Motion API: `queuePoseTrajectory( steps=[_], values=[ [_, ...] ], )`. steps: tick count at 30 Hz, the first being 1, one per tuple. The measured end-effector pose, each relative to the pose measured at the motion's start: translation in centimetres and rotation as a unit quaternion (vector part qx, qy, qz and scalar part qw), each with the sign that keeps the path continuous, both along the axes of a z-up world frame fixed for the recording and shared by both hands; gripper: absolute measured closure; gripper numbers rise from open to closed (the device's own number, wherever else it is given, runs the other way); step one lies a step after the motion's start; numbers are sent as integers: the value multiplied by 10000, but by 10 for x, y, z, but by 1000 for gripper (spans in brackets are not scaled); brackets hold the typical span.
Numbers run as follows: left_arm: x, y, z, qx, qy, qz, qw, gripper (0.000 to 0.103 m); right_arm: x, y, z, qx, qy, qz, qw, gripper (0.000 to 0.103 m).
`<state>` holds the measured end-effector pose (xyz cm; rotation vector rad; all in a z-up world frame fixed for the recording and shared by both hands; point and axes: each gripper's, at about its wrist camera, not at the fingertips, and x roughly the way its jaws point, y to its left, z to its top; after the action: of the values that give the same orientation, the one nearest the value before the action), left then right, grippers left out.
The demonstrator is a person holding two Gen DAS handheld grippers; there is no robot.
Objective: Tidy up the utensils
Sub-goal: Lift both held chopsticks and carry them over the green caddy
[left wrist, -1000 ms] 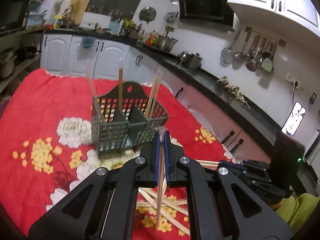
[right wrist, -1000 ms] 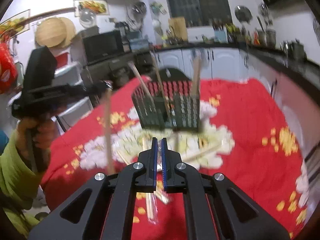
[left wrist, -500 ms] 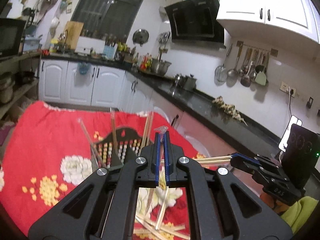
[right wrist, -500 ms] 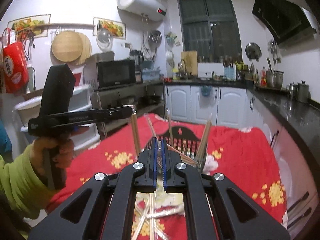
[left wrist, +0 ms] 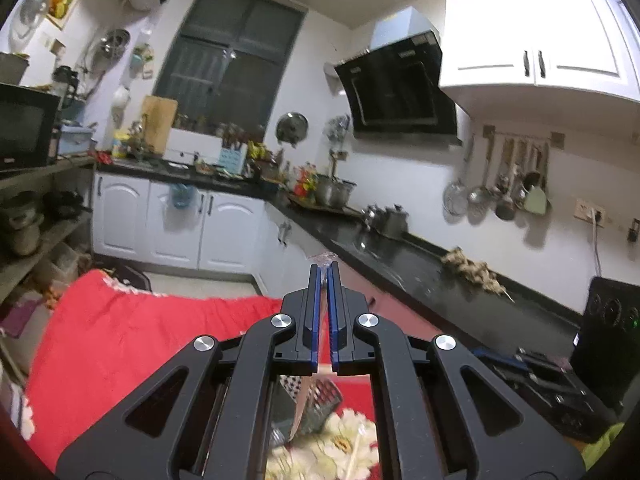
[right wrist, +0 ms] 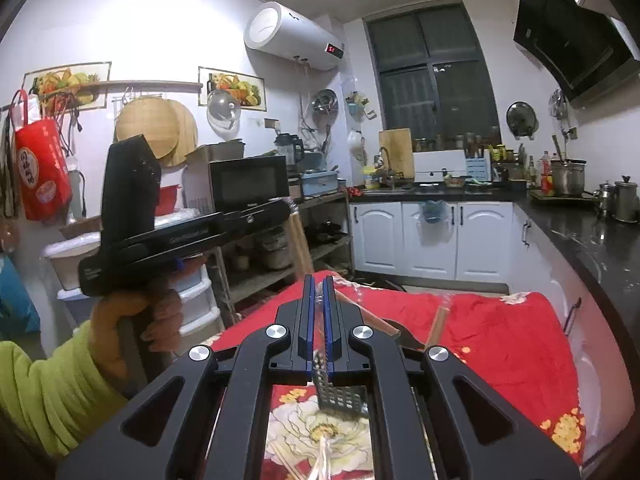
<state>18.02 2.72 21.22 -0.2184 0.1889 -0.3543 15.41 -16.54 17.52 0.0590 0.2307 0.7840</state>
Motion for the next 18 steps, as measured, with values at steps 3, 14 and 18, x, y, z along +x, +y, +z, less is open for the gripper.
queuePoseTrajectory(
  steps=[3,14,18],
  values=[
    [9,3,3,16,-91,187,9998,102,5,5,2,26,60,50,10000,99],
    [33,4,-14,141,-104,529,9984,102,26,18,-7,56,399,119,9991,99],
    [41,4,-26,180,-37,572,9982,102,32,24,-15,0,542,109,9985,99]
  ],
)
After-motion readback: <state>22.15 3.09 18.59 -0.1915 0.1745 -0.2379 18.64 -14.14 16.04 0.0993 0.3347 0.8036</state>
